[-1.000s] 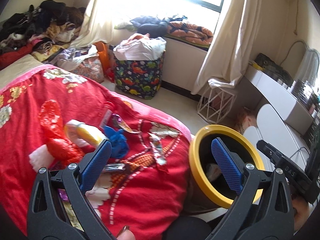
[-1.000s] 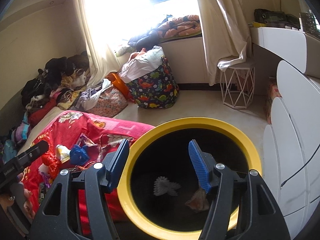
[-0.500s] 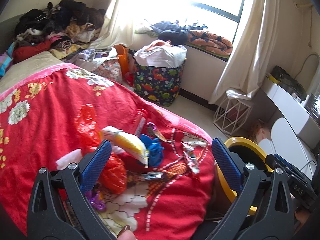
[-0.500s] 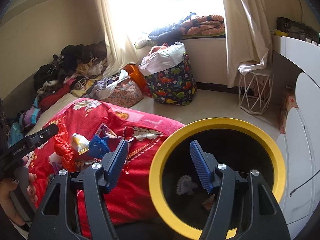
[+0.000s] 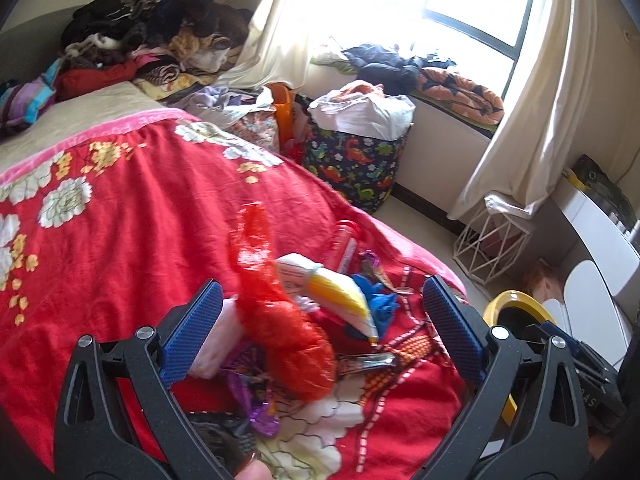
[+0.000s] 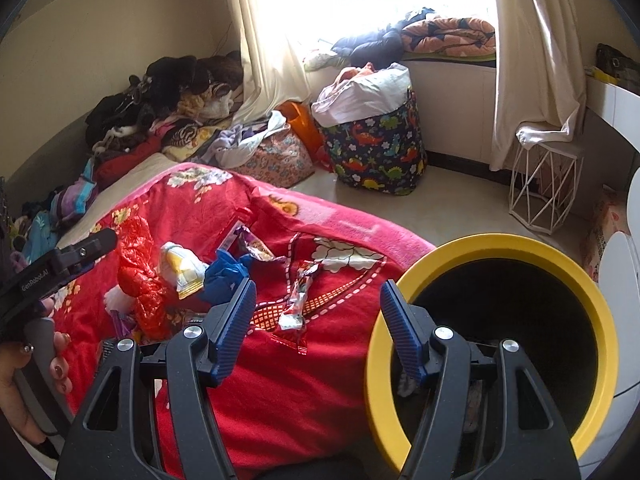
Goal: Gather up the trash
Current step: 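Move both tools back to the bed and grasp a snack wrapper with the right tool, then grasp the red plastic bag with the left tool while the right tool lifts the wrapper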
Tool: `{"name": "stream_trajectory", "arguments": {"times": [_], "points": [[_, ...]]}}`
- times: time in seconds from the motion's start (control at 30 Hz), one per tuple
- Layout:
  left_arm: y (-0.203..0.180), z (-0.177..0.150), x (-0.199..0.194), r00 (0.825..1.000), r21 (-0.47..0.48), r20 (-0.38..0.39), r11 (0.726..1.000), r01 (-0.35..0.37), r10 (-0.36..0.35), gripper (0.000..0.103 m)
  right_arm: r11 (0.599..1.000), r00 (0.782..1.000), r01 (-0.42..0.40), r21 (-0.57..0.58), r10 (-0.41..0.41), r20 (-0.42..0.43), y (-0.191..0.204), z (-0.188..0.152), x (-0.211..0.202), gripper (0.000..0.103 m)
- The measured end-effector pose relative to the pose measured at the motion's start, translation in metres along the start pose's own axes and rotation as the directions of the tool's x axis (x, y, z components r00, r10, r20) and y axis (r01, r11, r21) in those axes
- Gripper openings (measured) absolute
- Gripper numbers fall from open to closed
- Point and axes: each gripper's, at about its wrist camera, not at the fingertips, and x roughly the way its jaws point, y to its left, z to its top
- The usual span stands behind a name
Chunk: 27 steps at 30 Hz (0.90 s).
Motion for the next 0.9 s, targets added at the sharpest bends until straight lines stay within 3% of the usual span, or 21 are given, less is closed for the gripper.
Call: {"name": "stream_trajectory", "arguments": {"times": [0.3,0.53,0.67,0.73,0.8,0.9], "points": [[0.028,-0.001,0.016,0.999,-0.075,-0.041,0.997,-0.013,0.010,0.091,1.000,0.997,-0.017,0.001,0.017,-0.072,0.006,0.000,0.041,0.062],[0.036,-0.002,0.031,0.997,-0.106,-0.072,0.994,-0.006,-0.002,0.080,1.000,0.989,-0.016,0.008,0.017,-0.146,0.012,-0.004,0.077,0.061],[0.040,-0.003,0.037,0.996,-0.124,-0.088,0.992,-0.008,-0.003,0.074,1.000,0.984,-0.027,0.005,0.027,-0.177,0.018,-0.005,0.095,0.050],[0.042,-0.004,0.040,0.995,-0.138,-0.097,0.990,-0.008,-0.006,0.072,0.999,0.978,-0.034,0.005,0.034,-0.205,0.019,-0.007,0.104,0.038],[0.044,-0.005,0.043,0.995,-0.145,-0.103,0.989,-0.008,-0.007,0.067,0.999,0.969,-0.047,0.001,0.046,-0.242,0.021,-0.012,0.113,0.017],[0.043,-0.006,0.045,0.993,-0.146,-0.117,0.989,-0.010,-0.007,0.058,0.998,0.970,-0.057,-0.002,0.055,-0.238,0.023,-0.018,0.112,0.016]]}}
